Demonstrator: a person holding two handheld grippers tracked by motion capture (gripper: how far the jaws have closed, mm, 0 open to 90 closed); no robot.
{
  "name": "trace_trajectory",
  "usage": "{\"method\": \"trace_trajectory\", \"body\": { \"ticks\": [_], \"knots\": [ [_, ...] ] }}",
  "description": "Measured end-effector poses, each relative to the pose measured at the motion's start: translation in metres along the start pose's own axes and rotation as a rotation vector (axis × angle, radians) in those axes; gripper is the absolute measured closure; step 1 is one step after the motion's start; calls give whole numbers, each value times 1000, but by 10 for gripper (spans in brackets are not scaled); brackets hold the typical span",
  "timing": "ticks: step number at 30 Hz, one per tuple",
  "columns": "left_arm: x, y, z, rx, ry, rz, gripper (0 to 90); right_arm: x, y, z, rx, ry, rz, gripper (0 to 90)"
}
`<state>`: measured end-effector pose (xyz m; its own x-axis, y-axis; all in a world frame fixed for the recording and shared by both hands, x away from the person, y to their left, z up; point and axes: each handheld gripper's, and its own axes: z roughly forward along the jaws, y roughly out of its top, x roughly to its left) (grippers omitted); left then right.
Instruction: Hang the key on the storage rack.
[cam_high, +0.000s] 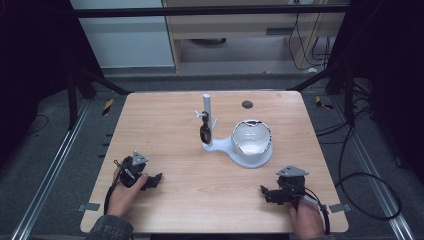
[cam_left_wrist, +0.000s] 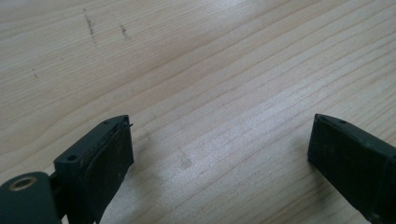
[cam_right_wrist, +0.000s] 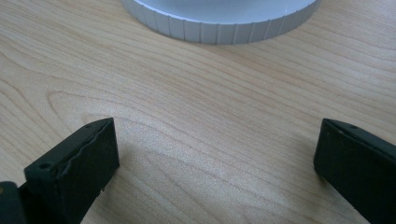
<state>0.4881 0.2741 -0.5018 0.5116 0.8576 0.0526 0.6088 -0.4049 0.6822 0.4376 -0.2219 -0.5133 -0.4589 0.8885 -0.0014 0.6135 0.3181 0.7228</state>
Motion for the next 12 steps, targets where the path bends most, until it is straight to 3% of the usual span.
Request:
{"method": "trace_trajectory", "body": {
  "ticks": [2,6,12],
  "knots": [
    [1,-3,1,-16,-12,-35,48,0,0,0,0,0,0,3],
    [-2,-7,2,-45,2,-43,28,0,0,0,0,0,0,3],
    [-2,-7,2,-42,2,-40,13,1,0,0,1,-7,12,3]
  ]
}}
